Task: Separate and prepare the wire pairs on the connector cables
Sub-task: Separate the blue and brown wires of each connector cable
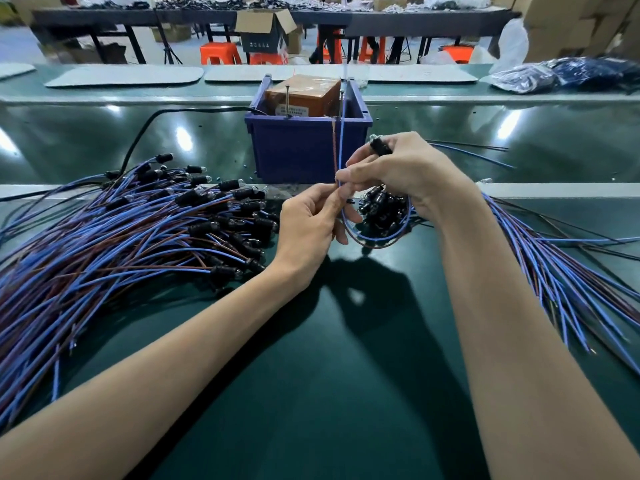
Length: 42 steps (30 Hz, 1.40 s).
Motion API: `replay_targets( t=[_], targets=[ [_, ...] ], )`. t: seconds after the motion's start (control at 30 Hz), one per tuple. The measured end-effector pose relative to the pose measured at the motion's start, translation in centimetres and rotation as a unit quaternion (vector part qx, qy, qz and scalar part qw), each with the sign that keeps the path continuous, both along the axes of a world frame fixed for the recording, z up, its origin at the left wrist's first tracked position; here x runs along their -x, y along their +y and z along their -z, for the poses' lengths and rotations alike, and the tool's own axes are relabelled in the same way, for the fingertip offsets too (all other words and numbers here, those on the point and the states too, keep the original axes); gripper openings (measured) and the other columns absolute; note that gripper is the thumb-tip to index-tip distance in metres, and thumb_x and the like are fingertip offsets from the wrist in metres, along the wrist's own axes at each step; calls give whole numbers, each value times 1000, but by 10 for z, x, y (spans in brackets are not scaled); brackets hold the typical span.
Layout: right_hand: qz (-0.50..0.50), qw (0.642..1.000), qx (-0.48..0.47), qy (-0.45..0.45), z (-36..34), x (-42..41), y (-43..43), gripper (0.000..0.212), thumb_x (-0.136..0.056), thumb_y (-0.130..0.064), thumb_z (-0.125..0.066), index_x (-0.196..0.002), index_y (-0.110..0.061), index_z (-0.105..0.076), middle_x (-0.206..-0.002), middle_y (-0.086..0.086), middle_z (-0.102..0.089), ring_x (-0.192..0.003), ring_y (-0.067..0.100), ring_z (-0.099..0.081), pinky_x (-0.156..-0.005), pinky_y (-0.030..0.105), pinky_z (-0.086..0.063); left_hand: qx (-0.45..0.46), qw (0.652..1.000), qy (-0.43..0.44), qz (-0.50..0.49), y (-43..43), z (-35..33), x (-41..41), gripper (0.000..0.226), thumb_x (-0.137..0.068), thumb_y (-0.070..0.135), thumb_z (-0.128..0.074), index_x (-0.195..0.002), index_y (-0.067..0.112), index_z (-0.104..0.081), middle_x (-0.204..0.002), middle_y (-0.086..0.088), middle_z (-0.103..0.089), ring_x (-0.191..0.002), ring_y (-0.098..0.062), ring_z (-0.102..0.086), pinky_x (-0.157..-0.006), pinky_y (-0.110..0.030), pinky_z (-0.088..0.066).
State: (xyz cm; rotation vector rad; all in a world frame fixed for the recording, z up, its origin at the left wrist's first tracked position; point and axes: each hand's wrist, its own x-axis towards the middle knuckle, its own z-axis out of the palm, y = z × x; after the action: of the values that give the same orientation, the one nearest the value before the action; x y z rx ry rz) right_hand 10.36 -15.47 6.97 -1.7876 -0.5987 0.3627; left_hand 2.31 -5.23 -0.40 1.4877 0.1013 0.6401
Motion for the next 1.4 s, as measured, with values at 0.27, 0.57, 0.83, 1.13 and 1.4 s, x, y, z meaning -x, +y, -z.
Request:
replay_targets(
  t=[0.27, 0.57, 0.83, 1.13, 1.4],
  targets=[
    [78, 991, -103, 41, -3, 0, 4, 30, -86, 9, -58, -81, -13, -39, -85, 11, -54, -54, 12, -70, -36, 8, -33, -6, 999, -10, -49, 0, 2, -3, 21, -98, 0, -47, -105, 13, -61, -78, 9, -68, -65, 4, -59, -70, -11, -47],
    [98, 989, -98, 48, -5, 0, 2, 29, -83, 12, -58, -83, -12, -42, -96, 18, -62, -45, 11, -65, -32, 11, -33, 85, 992, -19, -93, 3, -2, -1, 12, -96, 7, -53, -100, 14, -44, -78, -4, -70, -60, -13, -67, -62, -23, -55],
    [80, 992, -89, 44, -6, 4, 2, 18, -86, 13, -54, -89, -5, -54, -113, 31, -62, -42, 6, -61, -34, 9, -35, 43, 980, 3, -196, 9, 3, -6, 12, -95, 7, -54, -97, 18, -58, -80, 9, -66, -59, 1, -61, -65, -15, -49],
    [68, 994, -79, 34, -6, 6, 4, 27, -88, 9, -57, -113, 3, -59, -112, 28, -64, -44, 11, -64, -35, 9, -35, 24, 988, 4, -153, 5, -1, -4, 30, -92, 2, -59, -117, 18, -57, -88, 5, -67, -74, -3, -69, -72, -12, -48],
    [62, 994, -86, 25, -3, 4, 7, 24, -87, 4, -60, -110, -2, -60, -117, 28, -63, -47, 11, -66, -36, 8, -35, 61, 993, 6, -105, 1, -4, 2, 9, -87, 9, -68, -91, 17, -67, -80, 7, -70, -63, -10, -69, -59, -19, -52]
  ],
)
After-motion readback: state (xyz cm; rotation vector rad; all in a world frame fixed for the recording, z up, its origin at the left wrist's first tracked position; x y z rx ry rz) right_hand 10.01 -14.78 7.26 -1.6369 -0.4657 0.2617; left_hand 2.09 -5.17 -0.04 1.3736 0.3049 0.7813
